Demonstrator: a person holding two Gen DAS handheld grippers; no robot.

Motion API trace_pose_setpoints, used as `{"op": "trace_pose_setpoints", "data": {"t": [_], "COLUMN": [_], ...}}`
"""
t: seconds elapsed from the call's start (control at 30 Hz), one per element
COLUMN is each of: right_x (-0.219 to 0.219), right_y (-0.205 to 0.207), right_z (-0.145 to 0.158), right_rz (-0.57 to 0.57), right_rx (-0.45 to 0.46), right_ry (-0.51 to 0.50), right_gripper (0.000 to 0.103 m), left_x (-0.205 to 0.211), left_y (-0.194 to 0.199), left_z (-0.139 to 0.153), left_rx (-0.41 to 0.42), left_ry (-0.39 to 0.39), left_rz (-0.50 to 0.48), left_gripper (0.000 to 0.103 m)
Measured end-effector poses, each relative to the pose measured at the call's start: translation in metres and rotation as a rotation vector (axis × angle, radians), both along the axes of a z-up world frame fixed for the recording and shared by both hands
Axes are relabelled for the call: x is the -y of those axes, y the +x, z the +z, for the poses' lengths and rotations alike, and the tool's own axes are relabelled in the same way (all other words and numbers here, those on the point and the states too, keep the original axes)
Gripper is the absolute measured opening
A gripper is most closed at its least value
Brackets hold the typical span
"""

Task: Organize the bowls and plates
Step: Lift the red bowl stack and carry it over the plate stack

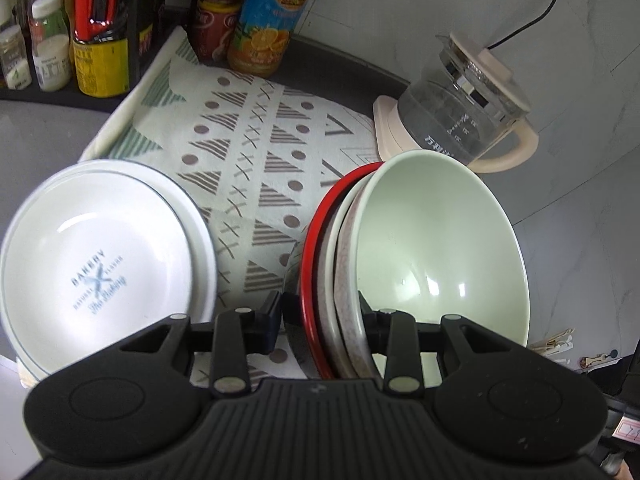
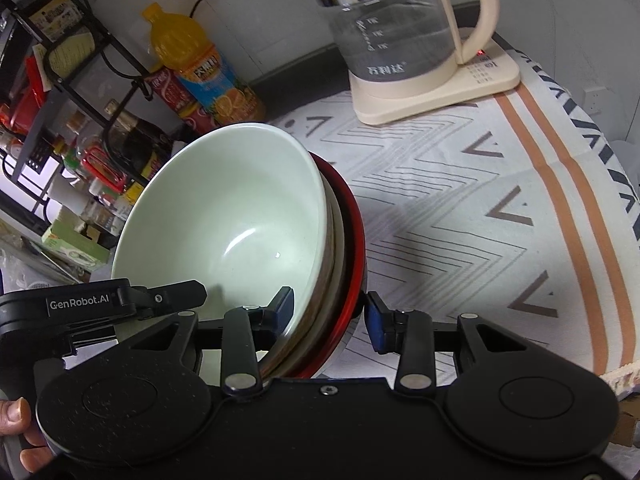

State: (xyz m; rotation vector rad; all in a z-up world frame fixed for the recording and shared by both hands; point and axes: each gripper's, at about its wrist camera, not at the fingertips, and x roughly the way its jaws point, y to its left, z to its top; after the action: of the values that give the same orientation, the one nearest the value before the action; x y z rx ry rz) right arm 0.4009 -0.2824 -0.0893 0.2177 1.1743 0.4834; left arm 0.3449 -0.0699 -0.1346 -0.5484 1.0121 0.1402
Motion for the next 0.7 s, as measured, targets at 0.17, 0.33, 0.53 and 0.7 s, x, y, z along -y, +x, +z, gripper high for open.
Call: {"op": "trace_pose_setpoints", "data": {"t": [0.17, 0.33, 0.53, 0.7], "right_x": [-0.017, -0.037, -0.072, -0.1], "right_y": [-0.004, -0.006, -0.011, -0.015], "right_z": [0.007, 0.014, 0.022, 0.023], "right_rz": [-0.005, -0.006, 0.024, 0.049], "right_rx": [0.013, 0.018, 0.038, 0.039], "right_ry": [0.011, 0.031, 0.036, 0.039], "right_gripper": [0.038, 0.038, 0.037, 0.037], "left_x": [-0.019, -0.038, -0.071, -0.095], "left_y": [-0.004, -0.015, -0.031, -0.041], "left_z": [0.008, 0.015, 0.018, 0.018], "left_rx": [0.014, 0.026, 0.029, 0.025], "left_ry": [0.009, 0.028, 0.025, 0.028], "left_rz": [0.0, 0.003, 0.041, 0.064], "left_gripper": [0.033, 0.033, 0.033, 0.033]}}
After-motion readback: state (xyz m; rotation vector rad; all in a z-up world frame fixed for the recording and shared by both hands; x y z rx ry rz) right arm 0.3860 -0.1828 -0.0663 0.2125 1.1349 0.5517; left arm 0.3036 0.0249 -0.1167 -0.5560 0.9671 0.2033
